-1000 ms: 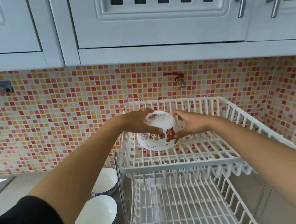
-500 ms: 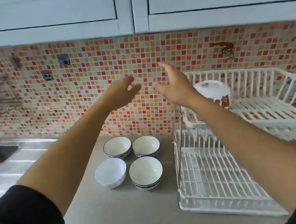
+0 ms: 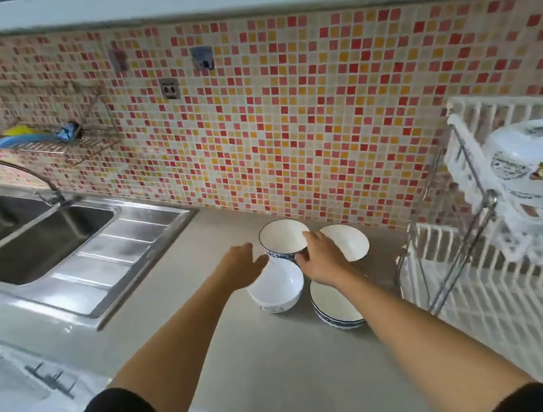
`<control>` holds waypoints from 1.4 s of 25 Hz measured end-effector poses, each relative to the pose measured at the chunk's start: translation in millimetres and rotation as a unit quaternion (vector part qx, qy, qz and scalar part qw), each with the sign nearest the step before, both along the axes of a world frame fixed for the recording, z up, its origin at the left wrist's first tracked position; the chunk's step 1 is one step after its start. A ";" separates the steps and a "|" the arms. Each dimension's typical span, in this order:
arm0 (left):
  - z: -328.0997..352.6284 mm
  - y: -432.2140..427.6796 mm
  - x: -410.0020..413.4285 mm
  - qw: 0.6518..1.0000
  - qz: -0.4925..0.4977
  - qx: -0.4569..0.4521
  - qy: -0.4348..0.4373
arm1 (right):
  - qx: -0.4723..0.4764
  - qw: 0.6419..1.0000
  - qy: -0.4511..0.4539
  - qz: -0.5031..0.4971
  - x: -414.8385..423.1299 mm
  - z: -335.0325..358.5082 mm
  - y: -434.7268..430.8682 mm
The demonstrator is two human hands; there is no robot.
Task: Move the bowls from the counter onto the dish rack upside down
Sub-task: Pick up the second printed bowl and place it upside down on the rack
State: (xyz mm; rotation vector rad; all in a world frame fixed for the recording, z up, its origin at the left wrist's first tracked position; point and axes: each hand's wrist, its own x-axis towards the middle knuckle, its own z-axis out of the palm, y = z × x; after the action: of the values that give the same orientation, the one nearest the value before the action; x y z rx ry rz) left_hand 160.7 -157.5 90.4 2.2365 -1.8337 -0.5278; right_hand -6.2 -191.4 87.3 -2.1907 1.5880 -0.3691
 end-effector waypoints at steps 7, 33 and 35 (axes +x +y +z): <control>-102.1 -16.0 25.6 0.989 0.065 0.119 0.064 | 0.088 0.992 0.094 -0.003 21.6 -89.1 -54.2; 87.8 27.6 -22.5 0.768 0.037 -0.182 0.612 | -0.134 0.890 -0.436 -0.013 -18.6 89.7 47.0; 107.8 30.7 -43.1 0.740 -0.006 -0.195 0.644 | -0.106 0.883 -0.457 -0.004 -42.7 114.8 65.1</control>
State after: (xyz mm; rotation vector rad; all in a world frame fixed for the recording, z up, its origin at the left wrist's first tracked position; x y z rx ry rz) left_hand 117.7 -126.9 198.2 0.9688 -0.9968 -1.1477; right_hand -48.8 -126.3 202.2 -1.6836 1.0298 -1.3876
